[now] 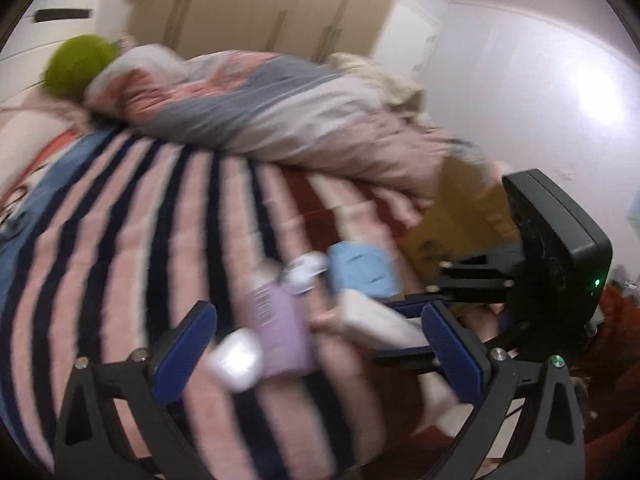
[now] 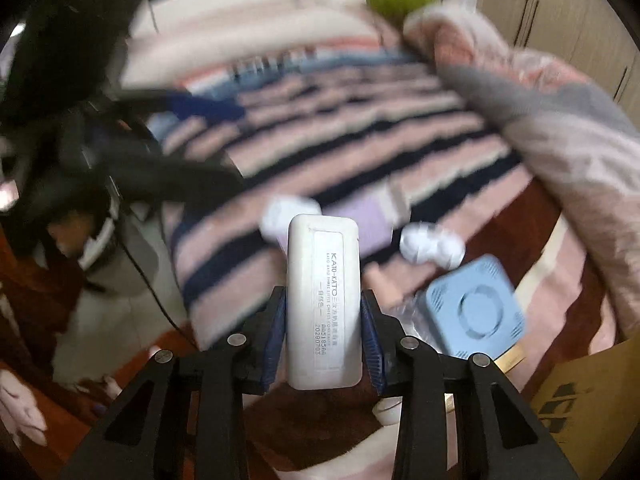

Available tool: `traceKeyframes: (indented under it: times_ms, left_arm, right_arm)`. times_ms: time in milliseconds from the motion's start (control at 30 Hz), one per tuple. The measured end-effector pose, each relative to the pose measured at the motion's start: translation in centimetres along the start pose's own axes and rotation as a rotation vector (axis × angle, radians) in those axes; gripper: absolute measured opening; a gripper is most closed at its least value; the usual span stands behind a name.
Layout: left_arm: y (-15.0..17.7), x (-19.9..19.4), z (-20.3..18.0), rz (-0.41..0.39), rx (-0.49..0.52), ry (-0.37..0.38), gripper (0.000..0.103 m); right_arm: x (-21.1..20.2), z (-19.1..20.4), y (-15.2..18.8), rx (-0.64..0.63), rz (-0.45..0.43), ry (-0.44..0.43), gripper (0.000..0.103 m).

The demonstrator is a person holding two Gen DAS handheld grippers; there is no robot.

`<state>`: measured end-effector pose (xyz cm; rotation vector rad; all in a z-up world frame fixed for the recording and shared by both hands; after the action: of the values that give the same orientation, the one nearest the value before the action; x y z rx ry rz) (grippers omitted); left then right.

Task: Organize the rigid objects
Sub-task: 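Carry the power bank into the cardboard box and open the right gripper, then return the right gripper to the bed and grasp the lilac box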

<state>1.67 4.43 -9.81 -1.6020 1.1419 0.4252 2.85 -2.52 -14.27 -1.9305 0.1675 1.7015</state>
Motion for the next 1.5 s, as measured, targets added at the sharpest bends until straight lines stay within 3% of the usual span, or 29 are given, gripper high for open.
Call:
traceKeyframes:
  times_ms: [33, 133, 200, 300, 467, 667, 733, 767, 800, 833, 900, 933, 1000, 1133, 1300, 1433, 1500]
  left_arm:
    - [-0.8, 0.0, -1.0, -0.005, 0.014, 0.030, 0.101]
    - [-3.6, 0.1, -4.2, -0.007, 0.072, 0.097, 0.082]
    - [-5.8, 0.6, -6.5, -0.004, 0.111, 0.124, 0.059]
    - [-8.9, 1.9, -10.0, -0.002, 0.165, 0.157, 0.034]
    - [-13.0, 5.5, -15.4, 0.036, 0.242, 0.205, 0.032]
    - [-15.8, 11.1, -20.5, 0.150, 0.299, 0.224, 0.032]
    - [-15.9, 12.2, -21.5, 0.174, 0.307, 0.198, 0.041]
    - [-15.9, 12.4, -21.7, 0.179, 0.309, 0.182, 0.060]
    - [-15.9, 12.3, -21.8, 0.166, 0.310, 0.158, 0.077]
    - [-15.9, 12.0, -21.6, 0.150, 0.312, 0.140, 0.081]
    - [-15.9, 11.2, -21.2, 0.127, 0.315, 0.112, 0.082]
    - [-15.9, 10.6, -20.8, 0.116, 0.310, 0.104, 0.082]
    - [-15.7, 8.8, -19.5, 0.082, 0.295, 0.085, 0.083]
    - [-14.9, 4.5, -16.0, 0.002, 0.248, 0.010, 0.089]
    - [-12.2, -0.3, -9.9, -0.073, 0.165, -0.089, 0.095]
    - [-9.4, -2.3, -5.0, -0.096, 0.095, -0.130, 0.096]
    - [-7.8, -2.6, -2.7, -0.096, 0.068, -0.140, 0.096]
  right_arm:
    - [-1.7, 0.0, -0.2, -0.003, -0.043, 0.021, 0.031]
    - [-5.6, -1.0, -0.4, 0.021, -0.144, 0.049, 0.031]
    - [-7.7, -1.8, -0.4, 0.037, -0.191, 0.072, 0.031]
    - [-10.7, -4.4, 0.8, 0.076, -0.248, 0.126, 0.031]
    - [-13.8, -9.9, 4.5, 0.206, -0.282, 0.167, 0.031]
    - [-14.7, -15.5, 9.0, 0.350, -0.238, 0.195, 0.031]
    - [-14.3, -16.7, 10.0, 0.398, -0.209, 0.195, 0.032]
    - [-14.2, -17.2, 10.5, 0.413, -0.195, 0.202, 0.034]
    - [-14.5, -17.3, 11.2, 0.419, -0.190, 0.211, 0.048]
    - [-14.6, -17.5, 11.5, 0.423, -0.187, 0.223, 0.068]
    - [-15.0, -17.4, 11.8, 0.420, -0.206, 0.241, 0.078]
    - [-15.0, -17.4, 11.8, 0.416, -0.208, 0.240, 0.078]
    - [-15.2, -16.8, 11.7, 0.401, -0.213, 0.226, 0.079]
    - [-16.0, -13.5, 9.4, 0.321, -0.269, 0.226, 0.103]
    - [-15.5, -9.1, 5.3, 0.238, -0.305, 0.136, 0.103]
    - [-12.9, -4.9, 1.6, 0.150, -0.275, 0.013, 0.103]
    - [-10.5, -2.6, 0.0, 0.090, -0.218, 0.001, 0.103]
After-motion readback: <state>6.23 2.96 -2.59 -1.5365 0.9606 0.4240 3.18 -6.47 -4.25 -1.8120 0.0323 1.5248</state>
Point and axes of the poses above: each gripper's, at about its wrist camera, not at the fingertips, and x roughly the way its jaws point, z to its left, y to its underside, the point moved 5 cm from there along x, roughly the way its jaws point, and after that the axes turned 14 degrees about z, right-handed, at the moved point
